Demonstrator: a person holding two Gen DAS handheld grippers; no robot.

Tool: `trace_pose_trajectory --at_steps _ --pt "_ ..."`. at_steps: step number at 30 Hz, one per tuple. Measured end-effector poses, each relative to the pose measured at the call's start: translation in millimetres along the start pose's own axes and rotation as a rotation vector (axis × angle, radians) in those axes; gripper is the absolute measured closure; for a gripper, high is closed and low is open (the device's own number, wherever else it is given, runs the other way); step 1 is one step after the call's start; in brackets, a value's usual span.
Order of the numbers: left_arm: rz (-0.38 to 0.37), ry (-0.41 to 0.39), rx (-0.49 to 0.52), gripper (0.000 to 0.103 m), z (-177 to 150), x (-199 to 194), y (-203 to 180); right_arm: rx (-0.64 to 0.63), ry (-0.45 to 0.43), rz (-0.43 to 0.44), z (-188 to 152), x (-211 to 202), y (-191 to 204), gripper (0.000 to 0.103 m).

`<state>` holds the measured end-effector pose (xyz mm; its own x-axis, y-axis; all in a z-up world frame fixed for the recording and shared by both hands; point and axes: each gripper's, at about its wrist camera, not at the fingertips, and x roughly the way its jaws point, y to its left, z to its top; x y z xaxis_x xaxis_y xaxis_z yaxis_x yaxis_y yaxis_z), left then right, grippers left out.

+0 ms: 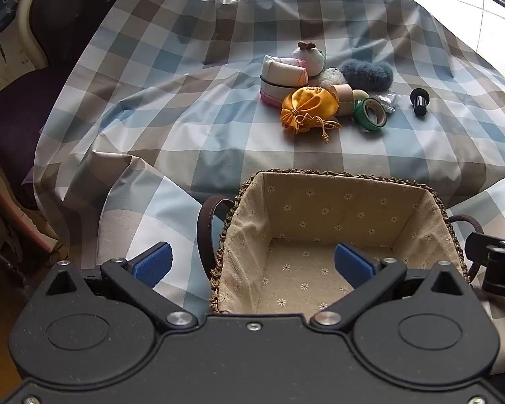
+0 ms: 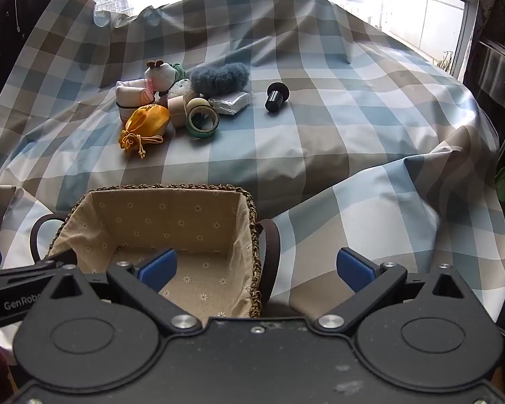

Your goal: Organize soft objects

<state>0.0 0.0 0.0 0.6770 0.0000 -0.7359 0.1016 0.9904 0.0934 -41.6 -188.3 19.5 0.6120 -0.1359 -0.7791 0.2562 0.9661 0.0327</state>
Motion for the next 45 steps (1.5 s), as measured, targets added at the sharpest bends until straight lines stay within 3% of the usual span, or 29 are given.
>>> trace_pose_trajectory --at_steps 45 --pt "-0.003 0.021 -0.008 0.003 -1.9 4.9 -0.5 -0.004 0.035 -0.025 3.0 5.8 1.5 0.002"
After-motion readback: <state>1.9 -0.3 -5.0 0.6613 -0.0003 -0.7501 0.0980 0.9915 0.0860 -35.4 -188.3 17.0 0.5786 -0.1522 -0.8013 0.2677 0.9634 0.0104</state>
